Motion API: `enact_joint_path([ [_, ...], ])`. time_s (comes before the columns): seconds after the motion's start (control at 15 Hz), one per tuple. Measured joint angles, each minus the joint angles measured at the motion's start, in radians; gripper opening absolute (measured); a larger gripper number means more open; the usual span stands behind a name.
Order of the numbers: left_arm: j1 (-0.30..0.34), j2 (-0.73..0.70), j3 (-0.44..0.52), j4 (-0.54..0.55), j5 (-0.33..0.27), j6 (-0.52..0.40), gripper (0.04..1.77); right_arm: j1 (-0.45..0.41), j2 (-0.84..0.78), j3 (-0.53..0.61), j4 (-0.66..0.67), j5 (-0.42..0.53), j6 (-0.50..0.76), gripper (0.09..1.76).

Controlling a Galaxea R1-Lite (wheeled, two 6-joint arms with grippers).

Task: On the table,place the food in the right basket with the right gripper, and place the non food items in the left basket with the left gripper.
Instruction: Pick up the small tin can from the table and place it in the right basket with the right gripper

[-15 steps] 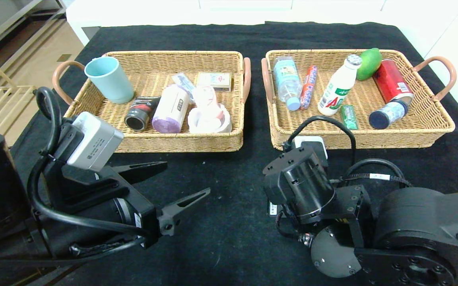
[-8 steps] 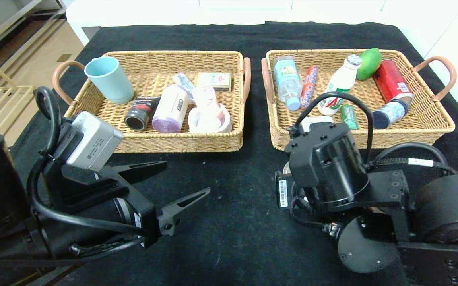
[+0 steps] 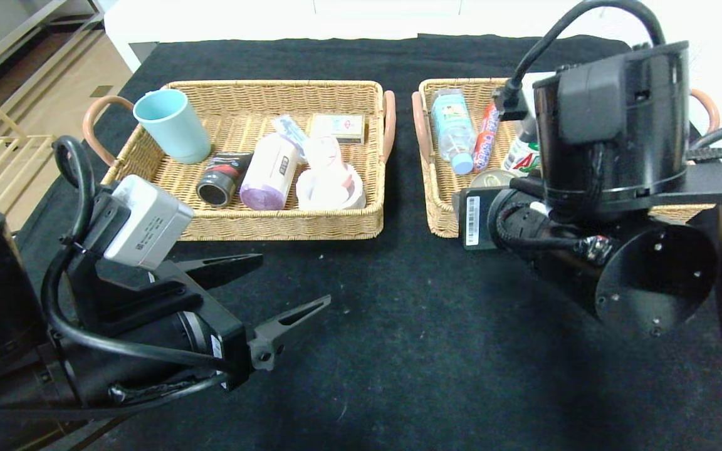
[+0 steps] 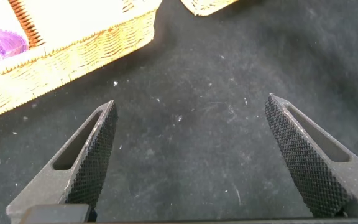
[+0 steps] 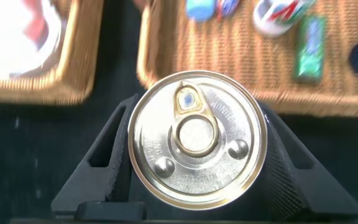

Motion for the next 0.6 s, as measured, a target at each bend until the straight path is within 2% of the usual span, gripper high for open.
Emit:
enact_joint_path([
  [0.27, 0.001, -0.002, 0.0, -0.001, 0.003, 0.012, 1.72, -0.056, 0.041, -0.082, 0.0, 0.001, -0.007, 1.19],
  [0.6, 0.0, -0.004, 0.001, -0.001, 0.006, 0.025, 1.72, -0.126, 0.099, -0.155, -0.001, 0.069, -0.011, 1.19],
])
